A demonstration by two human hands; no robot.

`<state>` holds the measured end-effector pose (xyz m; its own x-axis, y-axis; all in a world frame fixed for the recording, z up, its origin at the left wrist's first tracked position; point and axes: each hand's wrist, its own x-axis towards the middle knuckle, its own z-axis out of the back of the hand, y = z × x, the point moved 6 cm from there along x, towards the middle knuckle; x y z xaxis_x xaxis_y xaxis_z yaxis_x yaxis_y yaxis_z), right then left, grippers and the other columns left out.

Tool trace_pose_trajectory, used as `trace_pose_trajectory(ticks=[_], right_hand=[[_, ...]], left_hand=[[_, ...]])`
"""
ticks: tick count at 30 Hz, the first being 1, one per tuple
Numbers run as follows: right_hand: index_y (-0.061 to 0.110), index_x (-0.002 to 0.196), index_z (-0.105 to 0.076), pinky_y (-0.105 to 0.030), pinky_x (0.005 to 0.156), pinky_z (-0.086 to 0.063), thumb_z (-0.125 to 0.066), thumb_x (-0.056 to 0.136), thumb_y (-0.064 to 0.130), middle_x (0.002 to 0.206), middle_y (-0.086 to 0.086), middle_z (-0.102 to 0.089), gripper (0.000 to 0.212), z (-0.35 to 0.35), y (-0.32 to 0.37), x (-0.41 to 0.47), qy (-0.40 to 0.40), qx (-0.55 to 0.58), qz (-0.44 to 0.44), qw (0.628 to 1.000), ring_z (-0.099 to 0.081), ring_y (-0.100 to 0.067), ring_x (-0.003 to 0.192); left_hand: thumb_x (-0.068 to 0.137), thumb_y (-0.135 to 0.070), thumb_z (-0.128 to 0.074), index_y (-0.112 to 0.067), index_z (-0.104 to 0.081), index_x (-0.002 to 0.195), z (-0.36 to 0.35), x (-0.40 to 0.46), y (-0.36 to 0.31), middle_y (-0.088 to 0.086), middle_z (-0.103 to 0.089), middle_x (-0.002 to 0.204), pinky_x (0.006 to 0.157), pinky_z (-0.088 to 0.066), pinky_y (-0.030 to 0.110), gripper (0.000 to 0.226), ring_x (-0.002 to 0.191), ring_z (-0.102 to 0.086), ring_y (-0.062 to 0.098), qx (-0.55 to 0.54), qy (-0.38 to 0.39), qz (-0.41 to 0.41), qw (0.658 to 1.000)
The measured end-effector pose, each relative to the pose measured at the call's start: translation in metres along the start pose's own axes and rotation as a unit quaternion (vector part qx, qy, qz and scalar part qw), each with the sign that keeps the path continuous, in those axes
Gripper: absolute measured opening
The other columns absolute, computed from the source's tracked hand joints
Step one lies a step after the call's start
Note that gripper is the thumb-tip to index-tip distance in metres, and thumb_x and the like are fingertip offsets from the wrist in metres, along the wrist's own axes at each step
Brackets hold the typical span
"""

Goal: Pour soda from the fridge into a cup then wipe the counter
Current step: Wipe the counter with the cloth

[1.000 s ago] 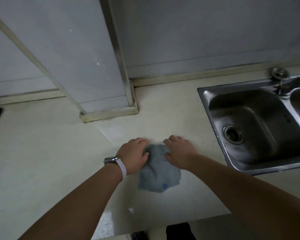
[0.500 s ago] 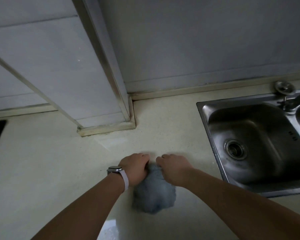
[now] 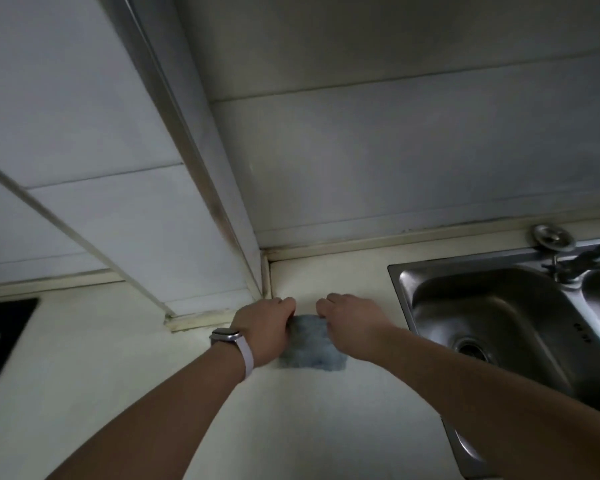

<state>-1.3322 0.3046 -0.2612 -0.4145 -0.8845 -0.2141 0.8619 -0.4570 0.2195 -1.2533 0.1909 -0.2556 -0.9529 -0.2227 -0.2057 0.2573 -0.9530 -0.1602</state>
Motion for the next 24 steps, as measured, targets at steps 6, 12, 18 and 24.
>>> trace_pose_trajectory(ticks=[6, 12, 18, 24], right_hand=[[0.021, 0.110, -0.050, -0.036, 0.074, -0.048, -0.047, 0.091, 0.020, 0.105, 0.000, -0.054, 0.019, 0.041, -0.025, 0.026, -0.049, 0.029, -0.005, 0.998, -0.054, -0.021, 0.094], [0.023, 0.101, -0.049, -0.031, 0.070, -0.043, -0.045, 0.089, 0.026, 0.099, 0.003, -0.054, 0.013, 0.045, -0.040, 0.050, -0.038, 0.041, 0.017, 0.998, -0.051, -0.018, 0.085], [0.023, 0.104, -0.052, -0.030, 0.069, -0.044, -0.047, 0.089, 0.024, 0.105, 0.001, -0.057, 0.016, 0.024, -0.068, 0.103, 0.006, 0.031, -0.006, 0.999, -0.055, -0.020, 0.089], [0.015, 0.117, -0.052, -0.031, 0.068, -0.039, -0.049, 0.091, 0.016, 0.112, -0.008, -0.055, 0.026, -0.006, -0.090, 0.150, 0.012, -0.010, -0.031, 0.999, -0.058, -0.029, 0.100]], left_hand=[[0.092, -0.024, -0.044, -0.021, -0.056, 0.107, 0.028, 0.031, -0.004, 0.004, -0.061, 0.098, 0.061, -0.038, 0.031, 0.020, 0.089, -0.058, 0.026, 0.057, -0.052, -0.015, 0.997], [0.089, -0.031, -0.045, -0.022, -0.050, 0.085, 0.032, 0.060, 0.002, 0.002, -0.060, 0.090, 0.057, -0.034, 0.029, 0.011, 0.081, -0.059, 0.024, 0.055, -0.019, 0.023, 0.998], [0.096, -0.017, -0.038, -0.018, -0.053, 0.116, 0.007, 0.105, 0.015, 0.009, -0.058, 0.115, 0.069, -0.038, 0.034, 0.025, 0.104, -0.059, 0.029, 0.098, 0.035, 0.059, 0.993], [0.097, -0.005, -0.029, -0.014, -0.053, 0.125, -0.021, 0.146, 0.035, 0.011, -0.058, 0.128, 0.085, -0.046, 0.038, 0.038, 0.118, -0.056, 0.029, 0.129, 0.052, 0.125, 0.982]])
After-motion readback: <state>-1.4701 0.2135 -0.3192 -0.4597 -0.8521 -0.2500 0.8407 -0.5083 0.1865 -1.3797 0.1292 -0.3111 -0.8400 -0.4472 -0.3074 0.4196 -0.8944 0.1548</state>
